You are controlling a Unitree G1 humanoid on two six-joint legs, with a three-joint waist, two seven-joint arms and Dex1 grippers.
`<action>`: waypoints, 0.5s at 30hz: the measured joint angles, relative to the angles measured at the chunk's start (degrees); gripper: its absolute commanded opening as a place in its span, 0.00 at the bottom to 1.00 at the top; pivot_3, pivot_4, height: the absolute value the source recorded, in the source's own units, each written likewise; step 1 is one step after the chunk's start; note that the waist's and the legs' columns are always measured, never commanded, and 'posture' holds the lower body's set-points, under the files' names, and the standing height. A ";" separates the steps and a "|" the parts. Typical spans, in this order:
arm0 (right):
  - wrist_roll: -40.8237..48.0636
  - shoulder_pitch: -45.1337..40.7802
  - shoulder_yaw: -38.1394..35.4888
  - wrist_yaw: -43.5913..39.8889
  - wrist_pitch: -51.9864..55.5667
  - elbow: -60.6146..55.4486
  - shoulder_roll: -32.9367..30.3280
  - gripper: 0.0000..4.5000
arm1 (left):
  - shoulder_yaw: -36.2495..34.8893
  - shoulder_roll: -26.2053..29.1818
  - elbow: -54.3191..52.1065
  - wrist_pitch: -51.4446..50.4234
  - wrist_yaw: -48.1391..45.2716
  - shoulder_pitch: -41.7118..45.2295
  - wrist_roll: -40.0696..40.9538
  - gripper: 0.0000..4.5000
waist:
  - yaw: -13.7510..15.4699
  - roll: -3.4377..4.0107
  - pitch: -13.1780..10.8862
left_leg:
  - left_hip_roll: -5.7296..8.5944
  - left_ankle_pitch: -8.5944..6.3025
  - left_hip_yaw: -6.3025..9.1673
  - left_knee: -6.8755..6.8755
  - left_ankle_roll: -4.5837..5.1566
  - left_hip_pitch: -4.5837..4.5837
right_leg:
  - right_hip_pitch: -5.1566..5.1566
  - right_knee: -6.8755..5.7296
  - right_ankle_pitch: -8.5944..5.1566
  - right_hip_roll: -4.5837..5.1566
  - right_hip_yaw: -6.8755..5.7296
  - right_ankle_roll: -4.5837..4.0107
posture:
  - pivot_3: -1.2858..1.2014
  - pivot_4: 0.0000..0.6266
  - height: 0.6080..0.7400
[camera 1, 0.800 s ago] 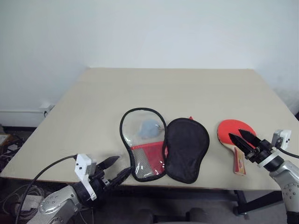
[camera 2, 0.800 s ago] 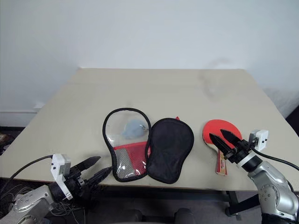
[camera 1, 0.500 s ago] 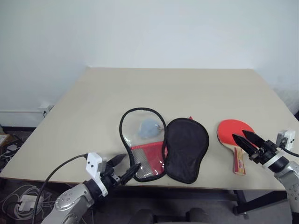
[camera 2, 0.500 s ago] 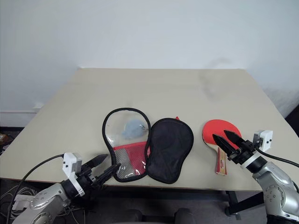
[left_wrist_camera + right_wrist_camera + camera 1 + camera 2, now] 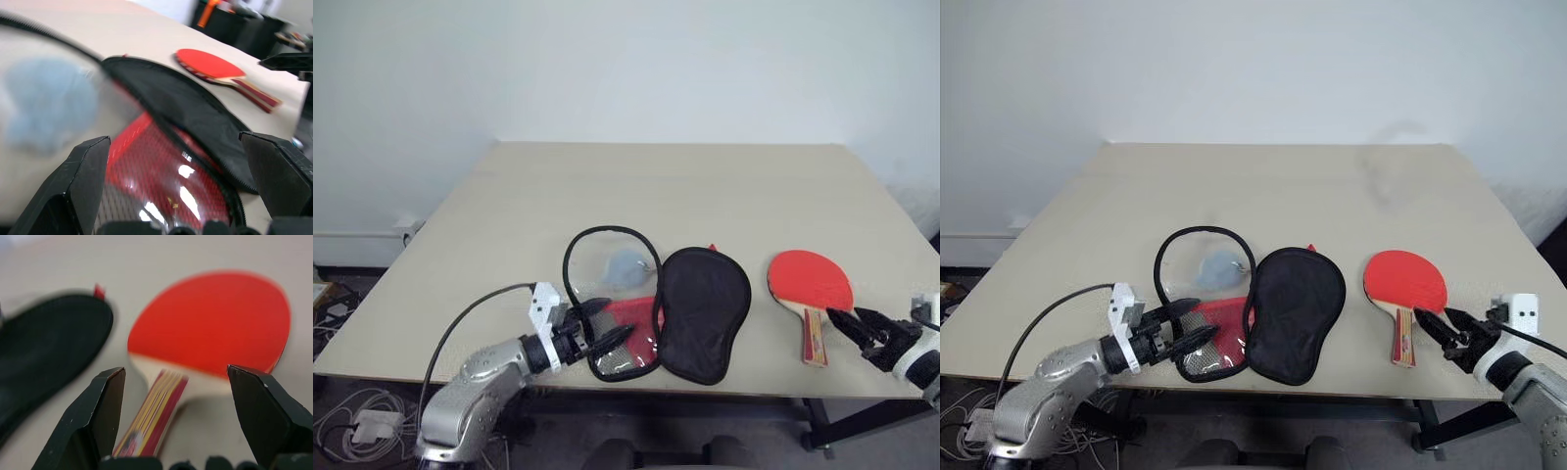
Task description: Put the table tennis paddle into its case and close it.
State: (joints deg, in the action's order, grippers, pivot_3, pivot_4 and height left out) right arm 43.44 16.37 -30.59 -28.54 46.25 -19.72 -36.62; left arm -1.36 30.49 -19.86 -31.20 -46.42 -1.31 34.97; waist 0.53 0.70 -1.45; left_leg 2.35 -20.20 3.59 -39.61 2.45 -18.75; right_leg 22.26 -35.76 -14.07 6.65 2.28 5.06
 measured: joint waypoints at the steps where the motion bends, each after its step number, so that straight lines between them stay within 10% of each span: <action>1: 0.08 -0.01 0.06 0.97 1.25 -0.51 0.02 0.79 | 0.06 0.20 0.63 -0.04 -0.68 1.13 -0.04 1.00 | 0.00 0.01 0.00 | 0.01 0.00 -0.02 0.00 -0.01 0.00 | 0.00 0.01 0.00 0.01 0.01 0.00 | 0.52 0.00 0.82; 15: -2.06 -6.26 7.39 11.56 12.46 -0.95 2.87 0.79 | 4.80 0.12 5.46 -1.30 -4.54 8.79 -1.26 1.00 | -0.05 -0.30 -0.18 | 0.02 0.15 -0.01 -0.02 -0.26 -0.06 | 0.04 0.01 0.01 0.01 0.02 0.01 | 0.52 0.00 0.82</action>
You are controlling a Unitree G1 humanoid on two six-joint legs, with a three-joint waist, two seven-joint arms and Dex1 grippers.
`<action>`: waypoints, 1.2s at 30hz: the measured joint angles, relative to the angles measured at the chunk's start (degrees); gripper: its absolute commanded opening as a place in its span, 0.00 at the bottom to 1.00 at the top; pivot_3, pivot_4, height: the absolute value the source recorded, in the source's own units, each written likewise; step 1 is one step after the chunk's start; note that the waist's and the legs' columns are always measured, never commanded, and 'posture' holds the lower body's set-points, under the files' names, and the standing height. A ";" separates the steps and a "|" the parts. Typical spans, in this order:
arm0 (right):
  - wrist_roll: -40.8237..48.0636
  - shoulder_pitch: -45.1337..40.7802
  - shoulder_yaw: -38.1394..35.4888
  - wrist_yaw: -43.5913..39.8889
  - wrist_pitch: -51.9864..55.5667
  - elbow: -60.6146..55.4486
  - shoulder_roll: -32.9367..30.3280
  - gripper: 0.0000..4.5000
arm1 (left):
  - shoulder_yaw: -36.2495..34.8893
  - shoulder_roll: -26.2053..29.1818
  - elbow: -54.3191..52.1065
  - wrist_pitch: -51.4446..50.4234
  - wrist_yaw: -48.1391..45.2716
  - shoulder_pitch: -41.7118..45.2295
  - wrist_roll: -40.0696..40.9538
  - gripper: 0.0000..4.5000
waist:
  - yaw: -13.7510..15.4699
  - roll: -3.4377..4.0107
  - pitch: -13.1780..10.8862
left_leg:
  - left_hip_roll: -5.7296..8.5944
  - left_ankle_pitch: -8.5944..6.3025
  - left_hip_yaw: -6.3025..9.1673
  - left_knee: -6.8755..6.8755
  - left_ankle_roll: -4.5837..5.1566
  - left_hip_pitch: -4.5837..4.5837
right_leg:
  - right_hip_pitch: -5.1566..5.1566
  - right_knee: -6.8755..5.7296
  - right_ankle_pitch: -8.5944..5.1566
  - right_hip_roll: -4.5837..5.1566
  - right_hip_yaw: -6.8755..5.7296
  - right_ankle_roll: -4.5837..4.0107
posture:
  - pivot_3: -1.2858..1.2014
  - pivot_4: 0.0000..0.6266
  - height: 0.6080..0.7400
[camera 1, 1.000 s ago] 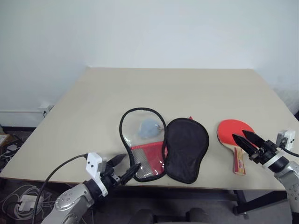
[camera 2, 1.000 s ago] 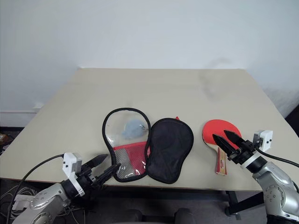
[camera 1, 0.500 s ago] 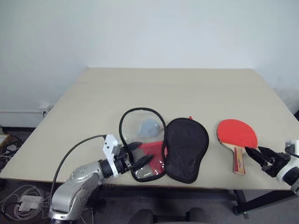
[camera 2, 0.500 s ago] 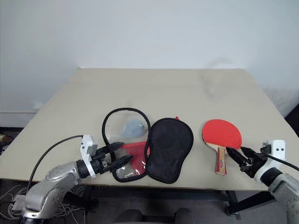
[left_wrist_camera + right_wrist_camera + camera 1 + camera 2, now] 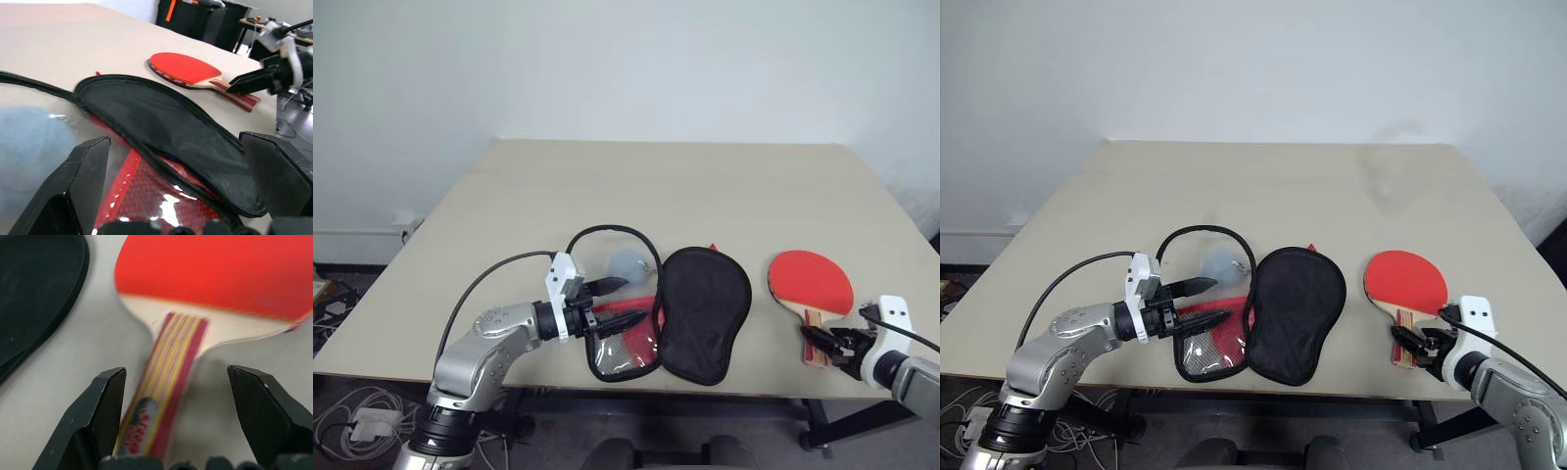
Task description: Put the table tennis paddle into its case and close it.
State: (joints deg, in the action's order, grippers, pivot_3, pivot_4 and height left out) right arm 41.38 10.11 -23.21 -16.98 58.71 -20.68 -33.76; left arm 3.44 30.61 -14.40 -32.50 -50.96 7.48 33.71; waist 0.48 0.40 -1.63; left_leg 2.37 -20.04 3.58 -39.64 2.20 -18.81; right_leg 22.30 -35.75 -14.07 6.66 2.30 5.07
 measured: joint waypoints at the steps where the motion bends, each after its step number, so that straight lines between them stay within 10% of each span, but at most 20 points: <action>1: -0.56 -0.71 0.35 0.73 0.13 0.23 0.66 0.79 | 0.25 -0.10 0.28 -0.06 0.04 0.00 -0.14 1.00 | -0.01 -0.07 -0.04 | -0.02 0.00 0.00 -0.01 0.00 0.00 | 0.00 0.00 0.00 -0.02 0.00 0.00 | 0.52 0.00 0.82; 6: -2.33 -4.15 1.35 3.18 1.18 2.31 1.46 0.79 | 0.75 -0.65 0.49 -0.38 0.47 -0.02 -1.26 1.00 | 0.03 -0.35 -0.05 | 0.00 0.00 0.01 -0.05 0.00 0.05 | -0.05 0.00 0.00 -0.01 -0.01 0.00 | 0.52 0.00 0.82; 16: -3.86 -5.97 4.95 3.82 2.35 3.66 1.41 0.29 | 1.94 -0.99 0.63 -0.59 0.98 -0.17 -1.93 1.00 | 0.09 -1.27 0.40 | 0.03 -0.02 0.06 -0.10 0.04 0.17 | -0.14 0.07 0.01 0.04 -0.05 0.00 | 0.52 0.00 0.82; 29: 1.33 -12.99 -10.52 7.65 16.37 -0.87 -0.39 0.28 | 1.82 -0.92 0.02 -3.15 2.49 0.10 -1.25 1.00 | -0.05 -0.11 -0.12 | 0.01 -0.01 0.04 -0.12 0.02 -0.40 | 0.35 -0.06 0.02 0.01 -0.01 0.00 | 0.52 0.00 0.82; 36: 4.78 -24.15 -16.63 15.97 30.36 -11.21 13.76 0.28 | 1.93 -0.93 2.69 -3.09 1.49 1.96 -1.58 1.00 | -0.26 -0.10 -0.12 | -0.05 0.00 0.10 -0.13 0.01 -0.41 | 0.35 -0.09 0.06 -0.06 -0.06 -0.06 | 0.52 0.00 0.82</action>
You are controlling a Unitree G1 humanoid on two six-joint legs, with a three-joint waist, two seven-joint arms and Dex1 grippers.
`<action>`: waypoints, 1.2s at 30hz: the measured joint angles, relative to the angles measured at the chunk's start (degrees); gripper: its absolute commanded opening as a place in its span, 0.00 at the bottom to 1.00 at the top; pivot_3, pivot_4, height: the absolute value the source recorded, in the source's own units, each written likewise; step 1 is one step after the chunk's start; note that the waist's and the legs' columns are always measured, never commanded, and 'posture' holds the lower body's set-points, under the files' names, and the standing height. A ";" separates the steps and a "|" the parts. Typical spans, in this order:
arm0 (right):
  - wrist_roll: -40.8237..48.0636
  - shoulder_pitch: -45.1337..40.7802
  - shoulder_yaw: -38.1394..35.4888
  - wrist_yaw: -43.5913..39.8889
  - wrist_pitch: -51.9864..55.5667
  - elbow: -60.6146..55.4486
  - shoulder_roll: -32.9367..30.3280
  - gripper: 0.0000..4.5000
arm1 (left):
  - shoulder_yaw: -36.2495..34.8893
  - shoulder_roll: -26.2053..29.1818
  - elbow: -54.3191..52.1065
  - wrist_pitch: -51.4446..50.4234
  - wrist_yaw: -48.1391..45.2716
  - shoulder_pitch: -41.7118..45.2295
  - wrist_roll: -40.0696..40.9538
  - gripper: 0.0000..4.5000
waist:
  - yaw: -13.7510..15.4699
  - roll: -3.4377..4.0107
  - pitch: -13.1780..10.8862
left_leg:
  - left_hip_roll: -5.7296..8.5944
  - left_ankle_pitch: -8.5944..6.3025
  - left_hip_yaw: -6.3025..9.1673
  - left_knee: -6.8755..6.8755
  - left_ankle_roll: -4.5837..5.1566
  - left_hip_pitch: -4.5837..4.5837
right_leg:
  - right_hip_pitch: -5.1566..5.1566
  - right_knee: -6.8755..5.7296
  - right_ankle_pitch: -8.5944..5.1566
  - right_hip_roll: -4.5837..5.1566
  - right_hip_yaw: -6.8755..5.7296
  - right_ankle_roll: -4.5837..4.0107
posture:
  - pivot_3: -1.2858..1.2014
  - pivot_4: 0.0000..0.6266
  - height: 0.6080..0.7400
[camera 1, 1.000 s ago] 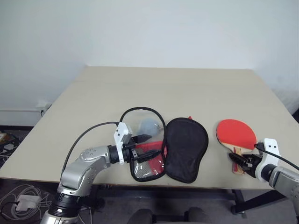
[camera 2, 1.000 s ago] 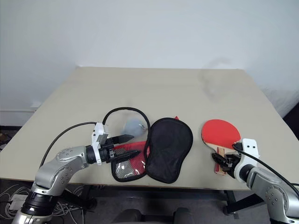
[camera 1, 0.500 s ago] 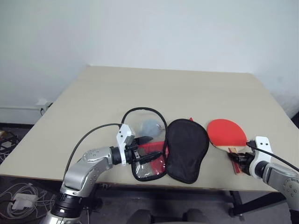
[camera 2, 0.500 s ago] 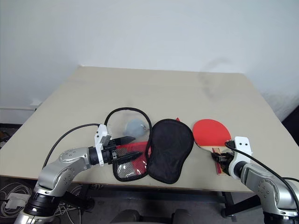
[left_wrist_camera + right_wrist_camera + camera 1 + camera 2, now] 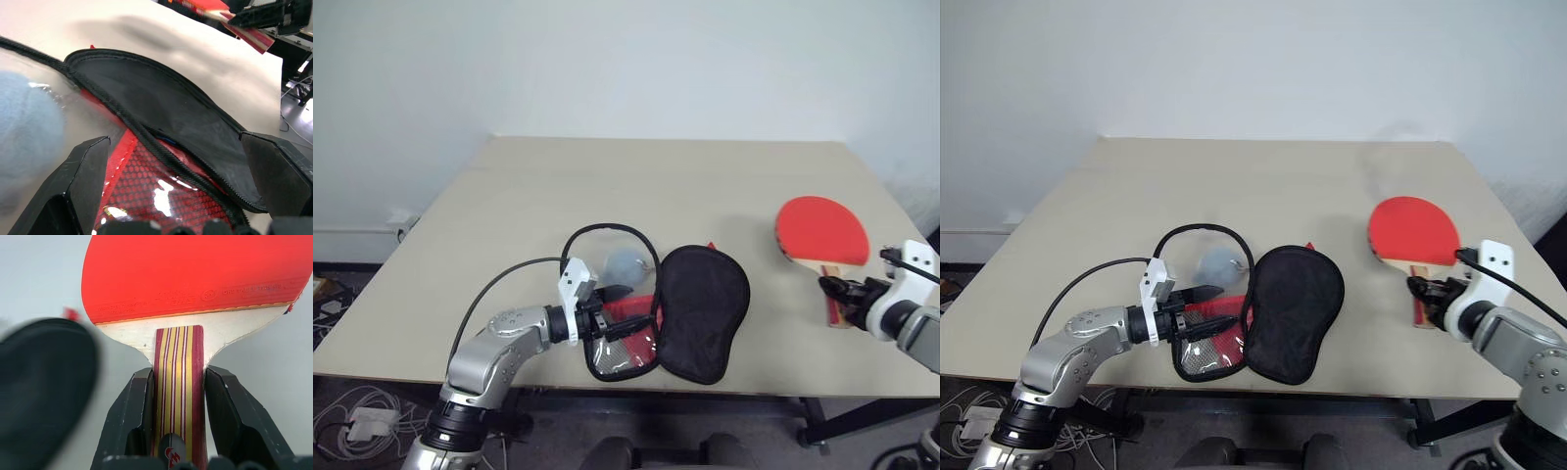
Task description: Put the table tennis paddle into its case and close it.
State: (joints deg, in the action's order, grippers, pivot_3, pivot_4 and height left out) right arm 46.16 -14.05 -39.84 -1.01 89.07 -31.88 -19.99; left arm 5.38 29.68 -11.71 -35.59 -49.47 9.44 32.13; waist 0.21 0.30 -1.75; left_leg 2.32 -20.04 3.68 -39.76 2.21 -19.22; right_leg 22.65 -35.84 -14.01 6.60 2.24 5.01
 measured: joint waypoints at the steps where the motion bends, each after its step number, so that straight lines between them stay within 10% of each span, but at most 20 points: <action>1: 0.46 -1.50 -0.13 1.72 1.74 -1.64 3.61 0.28 | 0.09 -0.06 0.58 0.01 -0.26 0.49 -0.08 1.00 | 0.00 0.04 0.02 | 0.01 0.00 0.00 -0.01 0.00 -0.08 | 0.09 -0.03 0.00 0.00 0.01 0.00 | 0.52 0.00 0.82; 13: 24.35 4.10 2.63 27.28 2.79 -9.90 23.99 0.28 | 1.34 -0.24 3.28 0.07 -2.79 3.20 -1.24 1.00 | -0.17 0.18 0.05 | 0.09 0.17 0.06 0.00 -0.28 -0.68 | 0.93 -0.36 0.01 0.04 0.00 -0.01 | 0.52 0.00 0.82; 21: 61.81 19.32 29.02 56.03 -23.47 -5.96 0.25 0.28 | 2.52 -0.26 3.50 -1.11 -3.52 5.21 -1.95 1.00 | -0.64 0.14 -0.03 | 0.07 0.20 -0.11 -0.11 -0.17 -0.44 | 0.64 -0.49 0.01 0.00 0.11 -0.01 | 0.52 0.00 0.82; 36: 65.78 10.17 45.67 61.05 -48.31 -3.18 -8.03 0.28 | 2.70 -0.21 2.57 -4.53 -3.42 6.95 -1.95 1.00 | -1.21 -0.19 -0.03 | 0.04 0.19 -0.04 -0.19 -0.14 -0.48 | 0.68 -0.56 0.00 -0.03 0.13 -0.01 | 0.52 0.00 0.82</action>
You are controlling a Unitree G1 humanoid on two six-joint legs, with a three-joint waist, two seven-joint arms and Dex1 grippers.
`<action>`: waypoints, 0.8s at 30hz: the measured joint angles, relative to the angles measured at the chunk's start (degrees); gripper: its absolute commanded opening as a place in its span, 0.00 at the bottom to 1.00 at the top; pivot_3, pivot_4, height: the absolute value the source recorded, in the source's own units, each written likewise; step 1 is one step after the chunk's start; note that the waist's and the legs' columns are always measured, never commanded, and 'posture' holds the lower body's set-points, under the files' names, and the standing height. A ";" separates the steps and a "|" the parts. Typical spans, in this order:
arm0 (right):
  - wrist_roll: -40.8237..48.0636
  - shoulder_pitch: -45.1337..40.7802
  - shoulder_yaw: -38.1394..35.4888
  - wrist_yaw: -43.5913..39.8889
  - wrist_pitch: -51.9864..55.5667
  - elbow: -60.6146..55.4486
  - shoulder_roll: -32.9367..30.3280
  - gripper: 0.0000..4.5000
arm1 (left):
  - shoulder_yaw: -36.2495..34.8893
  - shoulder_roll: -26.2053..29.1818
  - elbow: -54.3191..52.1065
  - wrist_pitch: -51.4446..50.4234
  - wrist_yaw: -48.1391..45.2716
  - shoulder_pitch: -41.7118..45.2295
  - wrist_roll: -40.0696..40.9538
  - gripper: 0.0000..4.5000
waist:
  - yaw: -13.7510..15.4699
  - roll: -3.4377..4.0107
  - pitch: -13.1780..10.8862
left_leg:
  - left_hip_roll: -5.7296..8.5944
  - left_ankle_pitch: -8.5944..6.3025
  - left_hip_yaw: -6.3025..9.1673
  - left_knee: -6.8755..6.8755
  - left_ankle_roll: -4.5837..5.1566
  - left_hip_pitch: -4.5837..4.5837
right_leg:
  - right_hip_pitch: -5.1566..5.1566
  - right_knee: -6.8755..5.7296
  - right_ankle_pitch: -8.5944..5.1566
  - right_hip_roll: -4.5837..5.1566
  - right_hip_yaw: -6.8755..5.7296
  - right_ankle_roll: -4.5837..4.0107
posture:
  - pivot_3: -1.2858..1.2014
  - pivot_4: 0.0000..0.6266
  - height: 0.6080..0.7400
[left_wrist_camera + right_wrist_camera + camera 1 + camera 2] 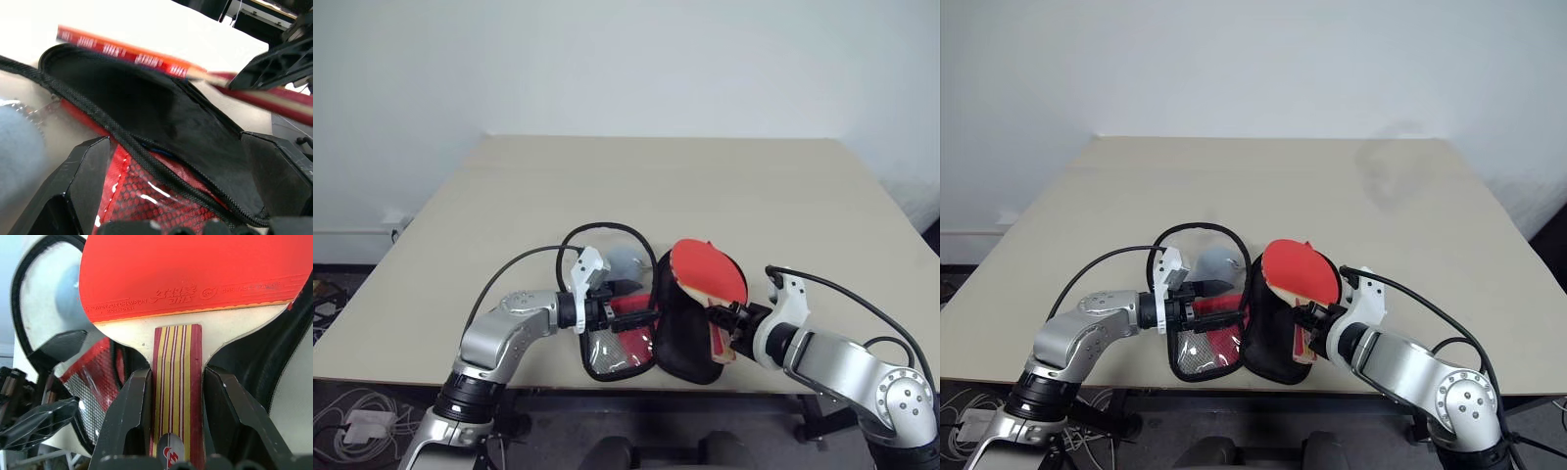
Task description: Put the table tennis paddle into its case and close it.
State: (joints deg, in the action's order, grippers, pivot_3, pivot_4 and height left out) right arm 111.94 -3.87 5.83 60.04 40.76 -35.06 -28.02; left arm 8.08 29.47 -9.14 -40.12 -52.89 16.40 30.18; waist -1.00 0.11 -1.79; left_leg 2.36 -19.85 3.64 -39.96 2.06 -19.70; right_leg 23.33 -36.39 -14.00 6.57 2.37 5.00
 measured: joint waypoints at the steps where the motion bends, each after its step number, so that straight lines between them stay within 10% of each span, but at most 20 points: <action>1: 0.01 -0.43 0.81 0.03 -0.27 0.28 0.04 0.28 | 0.00 -0.01 -0.22 -0.10 0.08 -0.04 0.00 1.00 | -0.04 0.00 0.00 | 0.00 0.00 0.00 0.00 0.00 0.00 | 0.01 -0.01 0.00 0.00 0.00 0.00 | 0.52 0.00 0.82; 24: 0.24 -6.05 6.99 3.63 -1.33 6.62 -0.96 0.28 | -0.40 0.98 -4.12 -1.18 1.73 -3.59 0.00 1.00 | 0.32 -0.02 0.01 | 0.04 0.00 0.00 -0.13 0.00 0.00 | -0.01 -0.14 0.00 0.03 0.01 -0.01 | 0.52 0.00 0.82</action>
State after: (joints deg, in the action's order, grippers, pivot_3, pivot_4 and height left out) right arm 112.18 -9.92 12.83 63.67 39.43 -28.44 -28.98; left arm 7.67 30.44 -13.26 -41.30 -51.16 12.80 30.18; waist -0.68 0.08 -1.77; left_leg 2.40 -19.85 3.63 -40.08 2.07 -19.70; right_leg 23.32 -36.53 -14.01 6.60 2.38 4.99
